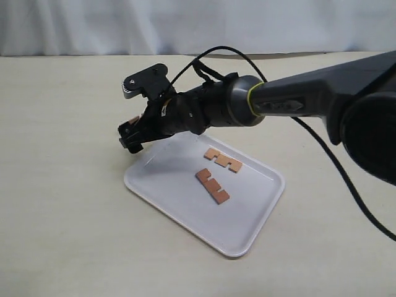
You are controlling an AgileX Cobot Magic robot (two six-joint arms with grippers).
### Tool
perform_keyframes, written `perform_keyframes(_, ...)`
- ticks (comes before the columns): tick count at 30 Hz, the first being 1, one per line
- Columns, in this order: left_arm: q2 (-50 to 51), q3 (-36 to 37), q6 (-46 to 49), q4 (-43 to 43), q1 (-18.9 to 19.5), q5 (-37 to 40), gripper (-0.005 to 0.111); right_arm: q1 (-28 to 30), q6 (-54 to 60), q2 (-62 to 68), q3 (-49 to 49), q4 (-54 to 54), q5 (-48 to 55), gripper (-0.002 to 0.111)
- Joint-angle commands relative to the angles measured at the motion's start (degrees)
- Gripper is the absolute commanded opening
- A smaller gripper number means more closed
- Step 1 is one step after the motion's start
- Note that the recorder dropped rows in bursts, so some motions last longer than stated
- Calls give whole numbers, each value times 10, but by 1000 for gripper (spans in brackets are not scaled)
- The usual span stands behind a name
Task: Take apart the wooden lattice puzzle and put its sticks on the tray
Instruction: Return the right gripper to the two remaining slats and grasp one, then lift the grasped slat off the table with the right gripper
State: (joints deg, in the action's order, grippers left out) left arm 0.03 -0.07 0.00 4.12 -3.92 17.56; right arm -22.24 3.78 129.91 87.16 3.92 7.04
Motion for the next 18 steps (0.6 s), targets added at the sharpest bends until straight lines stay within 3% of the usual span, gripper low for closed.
perform_keyframes(1,0,1,0,-1,2,-12,0,1,1,22,2,-3,-46,110)
perform_keyframes(15,0,1,0,-1,2,-12,0,-1,0,65,11,-2,-121,110)
perform_keyframes(18,0,1,0,-1,2,-12,0,-5,1,65,11,-2,-124,102)
